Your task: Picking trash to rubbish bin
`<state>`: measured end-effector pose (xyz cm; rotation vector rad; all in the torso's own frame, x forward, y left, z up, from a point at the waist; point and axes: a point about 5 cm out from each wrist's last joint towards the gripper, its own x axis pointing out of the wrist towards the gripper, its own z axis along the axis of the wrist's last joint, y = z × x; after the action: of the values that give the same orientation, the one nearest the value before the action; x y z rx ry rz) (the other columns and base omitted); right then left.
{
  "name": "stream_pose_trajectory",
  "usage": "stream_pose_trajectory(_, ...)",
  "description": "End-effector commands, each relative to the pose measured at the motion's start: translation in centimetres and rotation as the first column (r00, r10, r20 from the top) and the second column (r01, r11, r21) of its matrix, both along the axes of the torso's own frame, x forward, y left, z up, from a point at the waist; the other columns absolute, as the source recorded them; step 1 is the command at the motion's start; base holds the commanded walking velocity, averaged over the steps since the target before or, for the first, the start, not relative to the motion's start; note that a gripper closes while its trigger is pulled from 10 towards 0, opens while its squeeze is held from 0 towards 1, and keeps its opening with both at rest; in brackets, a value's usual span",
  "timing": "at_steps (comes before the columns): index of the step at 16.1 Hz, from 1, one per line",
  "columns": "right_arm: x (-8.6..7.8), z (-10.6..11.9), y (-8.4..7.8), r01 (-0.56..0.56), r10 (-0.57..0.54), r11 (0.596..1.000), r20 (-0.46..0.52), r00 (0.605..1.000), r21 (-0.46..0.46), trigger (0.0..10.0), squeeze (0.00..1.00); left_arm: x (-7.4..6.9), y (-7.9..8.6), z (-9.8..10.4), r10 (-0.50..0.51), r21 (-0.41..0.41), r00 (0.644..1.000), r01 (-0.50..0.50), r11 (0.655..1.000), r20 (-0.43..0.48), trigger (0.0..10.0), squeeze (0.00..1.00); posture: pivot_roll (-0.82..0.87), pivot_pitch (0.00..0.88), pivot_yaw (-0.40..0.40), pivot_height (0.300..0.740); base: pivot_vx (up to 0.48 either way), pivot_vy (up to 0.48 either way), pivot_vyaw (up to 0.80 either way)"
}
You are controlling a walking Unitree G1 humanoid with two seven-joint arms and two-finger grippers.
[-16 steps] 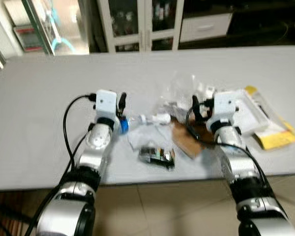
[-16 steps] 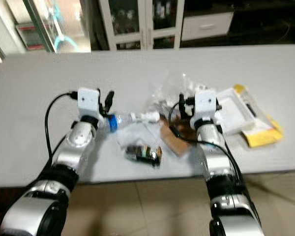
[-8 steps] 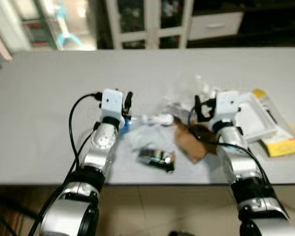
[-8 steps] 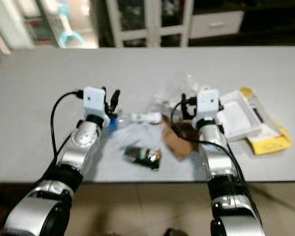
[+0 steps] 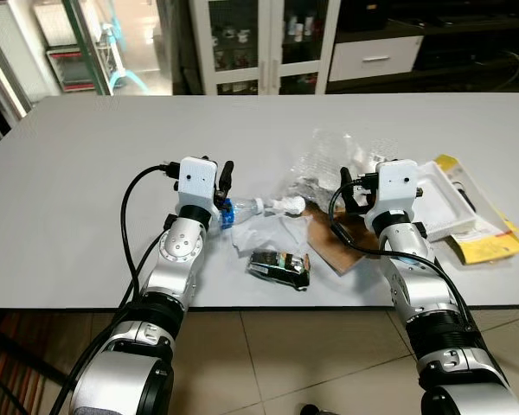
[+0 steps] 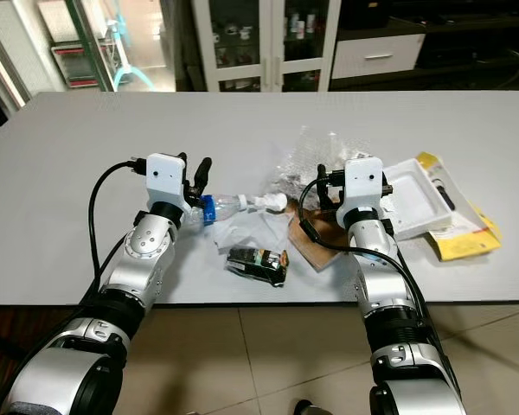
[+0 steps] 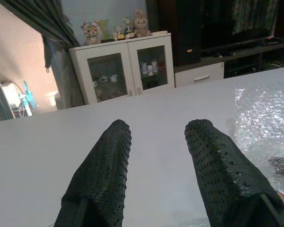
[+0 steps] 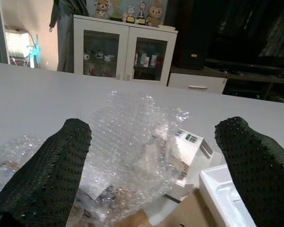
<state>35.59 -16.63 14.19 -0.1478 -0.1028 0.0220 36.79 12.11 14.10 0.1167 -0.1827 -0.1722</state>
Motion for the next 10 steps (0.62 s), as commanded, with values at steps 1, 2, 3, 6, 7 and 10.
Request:
stream_pose_trajectory(1, 0.04, 0.19, 0.06, -0.002, 0.002, 1.000, 0.008, 1.000, 0.003, 10.0, 0.00, -0.03, -0.05, 0.15, -0.010, 0.010, 1.000, 0.010, 1.000, 0.006, 10.0, 0.00, -0.07, 0.038, 0.046, 0.740, 0.000, 0.000, 0.00)
stream_pose_trajectory(2, 0.04, 0.20, 0.06, -0.002, 0.002, 1.000, 0.008, 1.000, 0.003, 10.0, 0.00, -0.04, -0.07, 0.15, -0.010, 0.014, 1.000, 0.009, 1.000, 0.007, 10.0, 0.00, -0.07, 0.037, 0.046, 0.740, 0.000, 0.000, 0.00)
stream_pose_trajectory(3, 0.07, 0.25, 0.10, -0.003, 0.003, 1.000, 0.009, 1.000, 0.003, 10.0, 0.00, -0.01, -0.08, 0.17, -0.008, 0.021, 1.000, 0.008, 1.000, 0.007, 10.0, 0.00, -0.07, 0.037, 0.047, 0.740, 0.000, 0.000, 0.00)
stream_pose_trajectory(6, 0.07, 0.19, 0.23, -0.007, 0.007, 1.000, 0.006, 1.000, 0.001, 10.0, 0.00, 0.02, 0.00, 0.15, -0.003, 0.027, 1.000, 0.003, 1.000, 0.005, 10.0, 0.00, -0.07, 0.041, 0.046, 0.740, 0.000, -0.304, 0.00)
stream_pose_trajectory(7, 0.06, 0.17, 0.25, -0.007, 0.007, 1.000, 0.005, 1.000, 0.001, 10.0, 0.00, 0.01, 0.02, 0.13, -0.002, 0.028, 1.000, 0.002, 1.000, 0.005, 10.0, 0.00, -0.07, 0.041, 0.046, 0.740, 0.000, -0.311, 0.00)
stream_pose_trajectory(10, 0.01, 0.08, 0.31, -0.010, 0.010, 1.000, 0.001, 1.000, 0.000, 10.0, 0.00, -0.02, 0.04, -0.02, 0.001, 0.032, 1.000, -0.001, 0.999, 0.000, 10.0, 0.00, -0.06, 0.047, 0.043, 0.740, 0.000, -0.319, 0.00)
